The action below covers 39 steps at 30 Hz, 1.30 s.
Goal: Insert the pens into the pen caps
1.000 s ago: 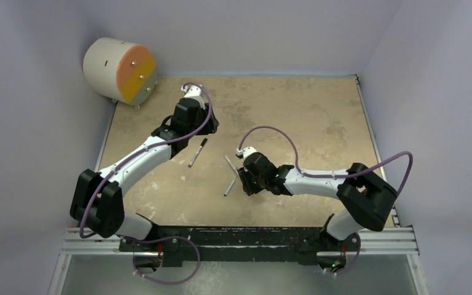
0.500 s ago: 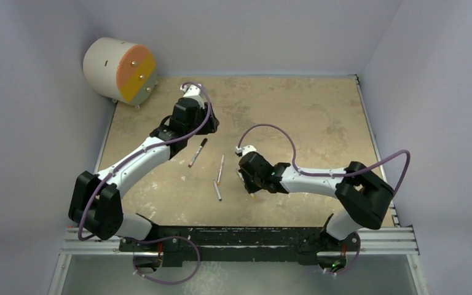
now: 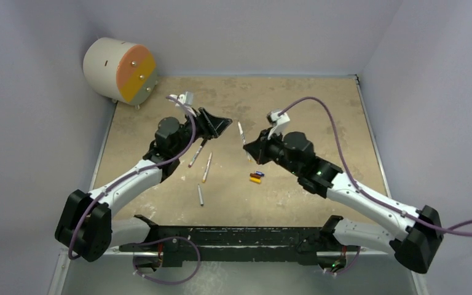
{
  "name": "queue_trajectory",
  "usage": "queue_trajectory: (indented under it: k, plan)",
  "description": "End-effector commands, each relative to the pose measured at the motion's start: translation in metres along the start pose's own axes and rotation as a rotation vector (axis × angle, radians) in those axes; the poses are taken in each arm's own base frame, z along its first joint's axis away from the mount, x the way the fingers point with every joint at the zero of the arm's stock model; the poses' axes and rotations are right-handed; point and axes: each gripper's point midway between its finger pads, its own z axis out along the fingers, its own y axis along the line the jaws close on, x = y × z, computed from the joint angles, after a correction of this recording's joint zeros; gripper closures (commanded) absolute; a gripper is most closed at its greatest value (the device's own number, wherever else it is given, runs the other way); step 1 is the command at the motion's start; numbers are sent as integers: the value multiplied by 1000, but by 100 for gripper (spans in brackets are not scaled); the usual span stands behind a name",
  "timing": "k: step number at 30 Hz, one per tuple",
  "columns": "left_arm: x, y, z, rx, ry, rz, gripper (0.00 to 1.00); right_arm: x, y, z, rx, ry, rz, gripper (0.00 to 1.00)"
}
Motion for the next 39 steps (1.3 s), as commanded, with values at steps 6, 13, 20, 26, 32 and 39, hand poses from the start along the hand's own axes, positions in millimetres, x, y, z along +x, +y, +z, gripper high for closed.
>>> queue_trajectory:
  k: [6, 13, 20, 26, 32, 39]
  plan:
    - [-73, -158, -66, 856, -296, -230, 51, -107, 54, -31, -302, -358, -28, 100]
    - [-55, -187, -80, 1037, -218, -264, 51, -123, 69, -35, -367, -401, -48, 100]
    - [-32, -193, -75, 1050, -140, -241, 58, -143, 72, -42, -361, -460, -64, 100]
    - [-31, -191, -72, 1028, -139, -234, 96, -152, 68, -50, -342, -510, -59, 100]
    - [-33, -195, -64, 999, -110, -175, 100, -145, 69, -54, -353, -486, -66, 91]
    - [-45, -192, -56, 957, -110, -69, 100, -170, 70, -94, -332, -541, -91, 45]
